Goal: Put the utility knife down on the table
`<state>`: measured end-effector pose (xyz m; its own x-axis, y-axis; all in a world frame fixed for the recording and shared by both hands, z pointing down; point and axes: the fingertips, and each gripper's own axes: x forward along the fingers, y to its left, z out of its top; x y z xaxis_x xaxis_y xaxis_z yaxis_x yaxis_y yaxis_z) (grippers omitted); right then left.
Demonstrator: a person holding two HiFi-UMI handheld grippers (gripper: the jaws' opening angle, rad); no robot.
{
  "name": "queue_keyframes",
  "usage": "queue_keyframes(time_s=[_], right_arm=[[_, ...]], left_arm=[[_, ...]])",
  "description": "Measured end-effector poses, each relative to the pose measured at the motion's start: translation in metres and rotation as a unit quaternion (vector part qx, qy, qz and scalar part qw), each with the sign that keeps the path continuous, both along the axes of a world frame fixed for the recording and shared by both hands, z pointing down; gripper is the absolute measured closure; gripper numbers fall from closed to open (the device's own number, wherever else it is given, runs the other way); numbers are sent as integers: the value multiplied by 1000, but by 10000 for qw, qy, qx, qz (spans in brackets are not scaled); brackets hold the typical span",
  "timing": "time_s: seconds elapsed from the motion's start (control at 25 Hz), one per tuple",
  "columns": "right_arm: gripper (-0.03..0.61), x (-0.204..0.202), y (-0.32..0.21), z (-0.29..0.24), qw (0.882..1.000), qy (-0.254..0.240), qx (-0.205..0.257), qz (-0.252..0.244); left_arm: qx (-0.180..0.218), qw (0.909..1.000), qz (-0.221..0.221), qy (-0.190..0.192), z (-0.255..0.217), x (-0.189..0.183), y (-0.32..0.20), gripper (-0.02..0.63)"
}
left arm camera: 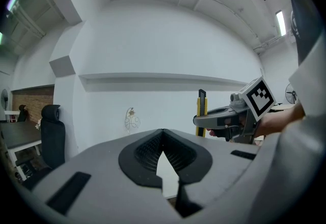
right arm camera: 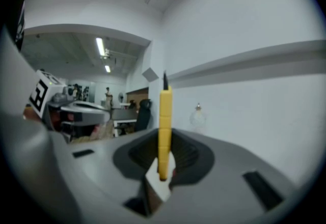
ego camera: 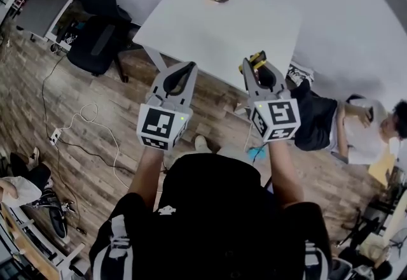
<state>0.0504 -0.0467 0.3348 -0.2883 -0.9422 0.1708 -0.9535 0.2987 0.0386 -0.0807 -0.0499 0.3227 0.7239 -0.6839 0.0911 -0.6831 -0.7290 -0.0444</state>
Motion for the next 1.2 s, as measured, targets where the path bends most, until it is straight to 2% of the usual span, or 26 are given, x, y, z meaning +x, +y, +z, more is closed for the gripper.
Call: queue_keyframes(time_s=[0.44,0.96,1.2], right_arm=[[495,-1,-28,13,9999,-46,-90,-63],[495,34,-92,21,9997,-108,-186,-84],[495,56,-127,33,9993,-118,-300,-200]], left_arm=[[-50,10000,35,-37,7,5,-26,597],[-118,9998,36,-122,14,41,-86,597],[-266,9995,-15,-184,27,65,-118,597]])
